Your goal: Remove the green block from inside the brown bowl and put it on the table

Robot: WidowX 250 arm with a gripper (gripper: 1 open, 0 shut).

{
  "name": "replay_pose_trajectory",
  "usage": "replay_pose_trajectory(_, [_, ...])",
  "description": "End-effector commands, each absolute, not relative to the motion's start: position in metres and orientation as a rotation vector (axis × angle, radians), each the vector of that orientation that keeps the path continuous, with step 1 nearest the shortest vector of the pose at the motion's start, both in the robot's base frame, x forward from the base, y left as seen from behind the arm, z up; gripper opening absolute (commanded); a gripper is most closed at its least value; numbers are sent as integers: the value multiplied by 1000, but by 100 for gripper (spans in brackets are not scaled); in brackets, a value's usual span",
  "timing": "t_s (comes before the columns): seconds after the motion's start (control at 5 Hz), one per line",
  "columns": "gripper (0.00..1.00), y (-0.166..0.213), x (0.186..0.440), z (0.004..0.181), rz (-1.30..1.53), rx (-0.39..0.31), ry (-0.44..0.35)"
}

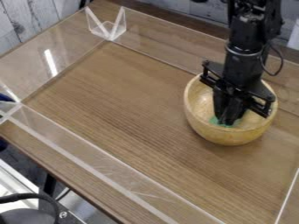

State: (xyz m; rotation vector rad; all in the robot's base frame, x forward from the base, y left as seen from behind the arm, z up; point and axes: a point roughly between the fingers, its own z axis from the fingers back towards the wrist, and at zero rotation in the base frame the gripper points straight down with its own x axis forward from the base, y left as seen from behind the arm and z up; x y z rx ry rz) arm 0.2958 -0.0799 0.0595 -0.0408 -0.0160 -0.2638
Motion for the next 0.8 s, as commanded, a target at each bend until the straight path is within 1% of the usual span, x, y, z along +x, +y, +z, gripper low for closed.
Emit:
replay_pose_trajectory(0.0, [100,-83,303,73,-272,-51,-65])
replay_pose_trajectory(0.2, [0,-83,304,71,-275,-55,-67])
replay_pose_trajectory(0.6, [0,-80,302,77,-268,-58,-69])
